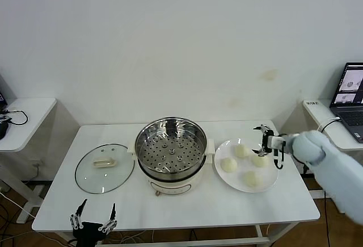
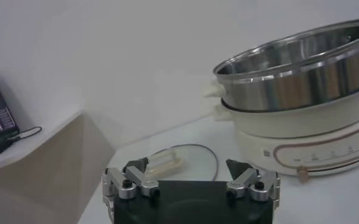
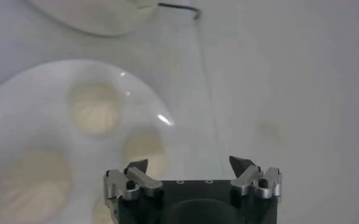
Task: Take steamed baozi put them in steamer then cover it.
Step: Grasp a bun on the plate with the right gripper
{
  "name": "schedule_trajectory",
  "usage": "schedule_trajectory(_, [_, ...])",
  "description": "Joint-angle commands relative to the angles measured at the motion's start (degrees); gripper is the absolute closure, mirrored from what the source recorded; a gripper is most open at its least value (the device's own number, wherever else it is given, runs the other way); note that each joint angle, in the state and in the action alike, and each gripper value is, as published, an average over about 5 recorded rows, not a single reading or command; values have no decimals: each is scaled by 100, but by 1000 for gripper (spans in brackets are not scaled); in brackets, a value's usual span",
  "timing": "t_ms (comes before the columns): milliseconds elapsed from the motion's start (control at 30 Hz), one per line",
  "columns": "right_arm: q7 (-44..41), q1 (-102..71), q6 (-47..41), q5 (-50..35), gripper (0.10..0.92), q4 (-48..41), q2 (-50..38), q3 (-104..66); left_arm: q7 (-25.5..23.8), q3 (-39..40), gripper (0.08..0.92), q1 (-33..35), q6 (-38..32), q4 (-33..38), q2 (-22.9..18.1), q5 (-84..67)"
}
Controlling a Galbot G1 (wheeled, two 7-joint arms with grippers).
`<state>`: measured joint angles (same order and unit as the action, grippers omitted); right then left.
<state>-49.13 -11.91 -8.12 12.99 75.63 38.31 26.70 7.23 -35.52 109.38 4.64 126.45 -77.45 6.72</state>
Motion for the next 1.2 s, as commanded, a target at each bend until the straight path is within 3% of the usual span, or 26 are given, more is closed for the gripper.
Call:
schedule_trajectory(33, [-888,1461,202,51,202,-1272,532,1632,-11,-7,177,-5,29,11,1,63])
schedule_trajectory(533, [-664,1286,439,523,203,-3011,2084,1310,-45,-163,177,-55,43,-6,-11,98])
schedule_trajectory(933, [-647,1161,464,802,204,-3443,2387,1138,-62,-182,177,-59,47,-5,-9,138])
schedule_trajectory(1200, [-646,1129,424,832,288,-3503,2413,1104,-57,-177,177,-62,46,-1,-8,170])
